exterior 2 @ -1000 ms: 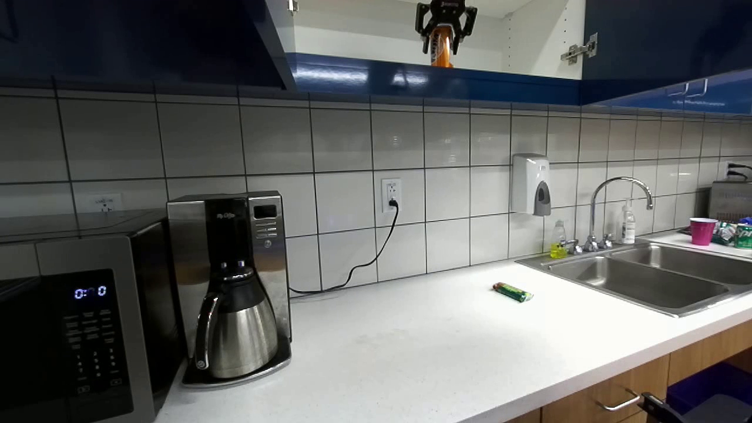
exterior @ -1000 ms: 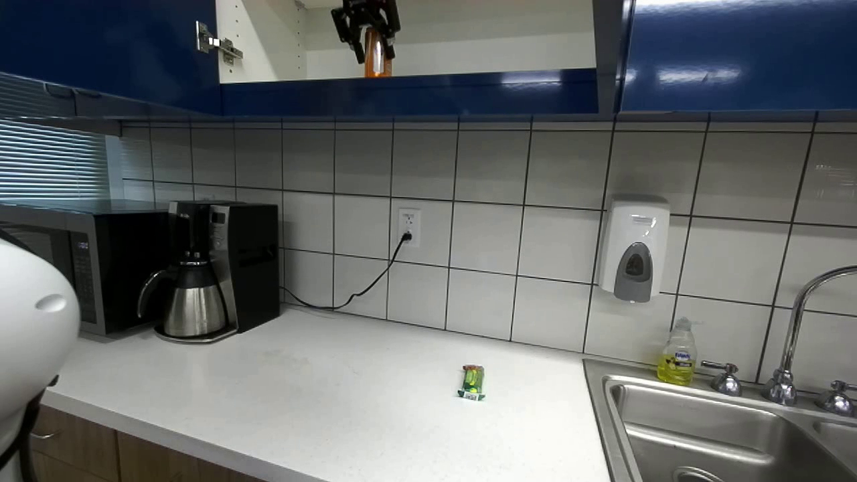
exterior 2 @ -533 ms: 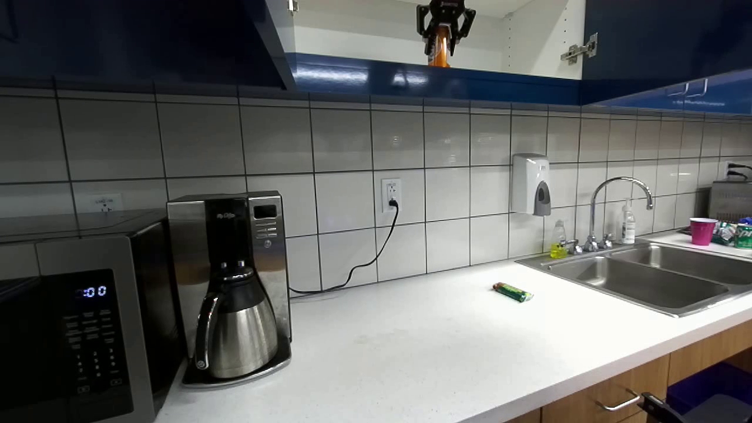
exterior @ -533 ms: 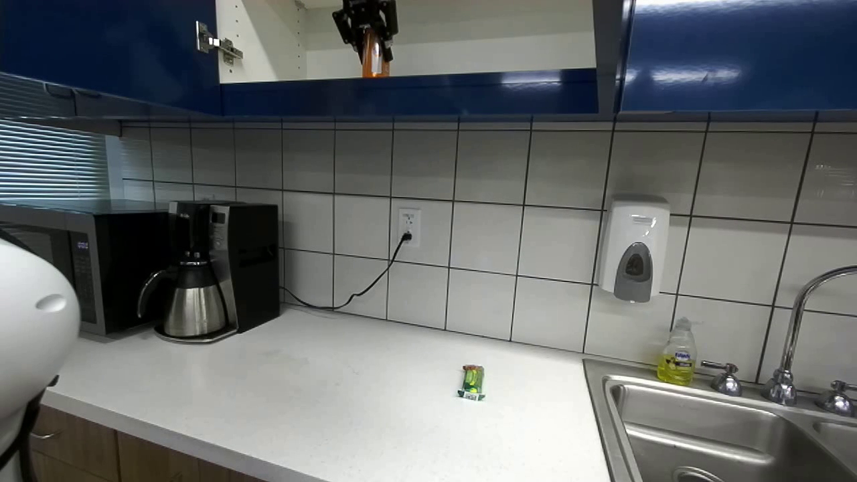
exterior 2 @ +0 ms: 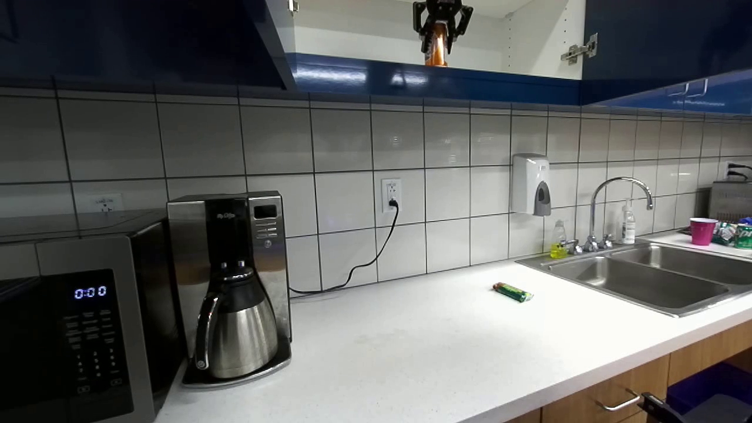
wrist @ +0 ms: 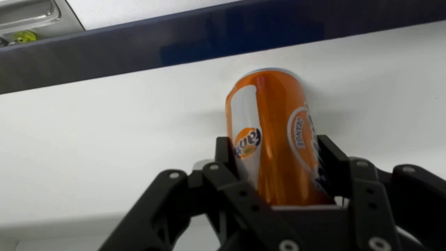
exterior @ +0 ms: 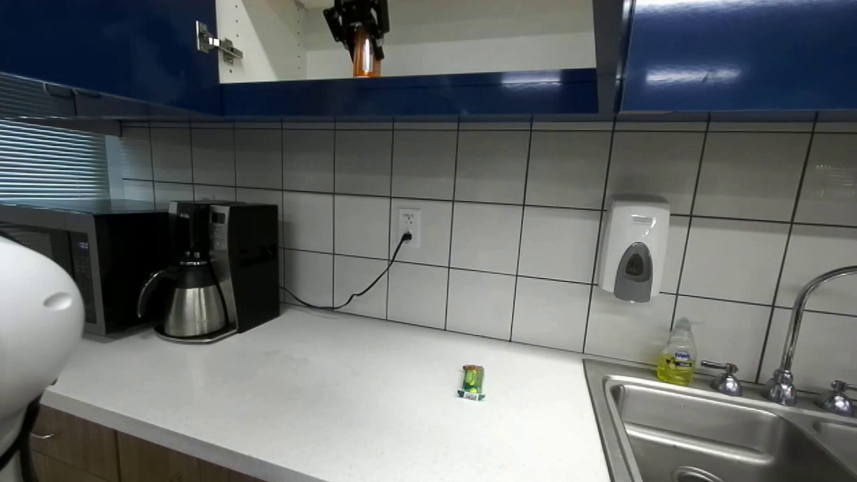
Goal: Pick up the can bottle from the shelf and put it on the table
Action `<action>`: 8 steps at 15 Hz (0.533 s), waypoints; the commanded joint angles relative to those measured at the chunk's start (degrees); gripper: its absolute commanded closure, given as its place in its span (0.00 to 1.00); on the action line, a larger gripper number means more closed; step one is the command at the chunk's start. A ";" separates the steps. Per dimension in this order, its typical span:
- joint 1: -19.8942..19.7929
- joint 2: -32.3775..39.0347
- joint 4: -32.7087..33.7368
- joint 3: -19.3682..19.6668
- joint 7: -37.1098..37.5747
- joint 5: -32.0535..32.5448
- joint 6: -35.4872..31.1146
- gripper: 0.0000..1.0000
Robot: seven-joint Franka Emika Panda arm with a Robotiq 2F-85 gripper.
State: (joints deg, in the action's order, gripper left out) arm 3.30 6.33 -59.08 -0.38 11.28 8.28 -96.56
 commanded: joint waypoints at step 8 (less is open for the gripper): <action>2.33 -8.17 -2.15 -0.25 0.91 0.75 5.39 0.62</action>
State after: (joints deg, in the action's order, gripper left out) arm 5.32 1.48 -59.16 -0.38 11.28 8.28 -92.58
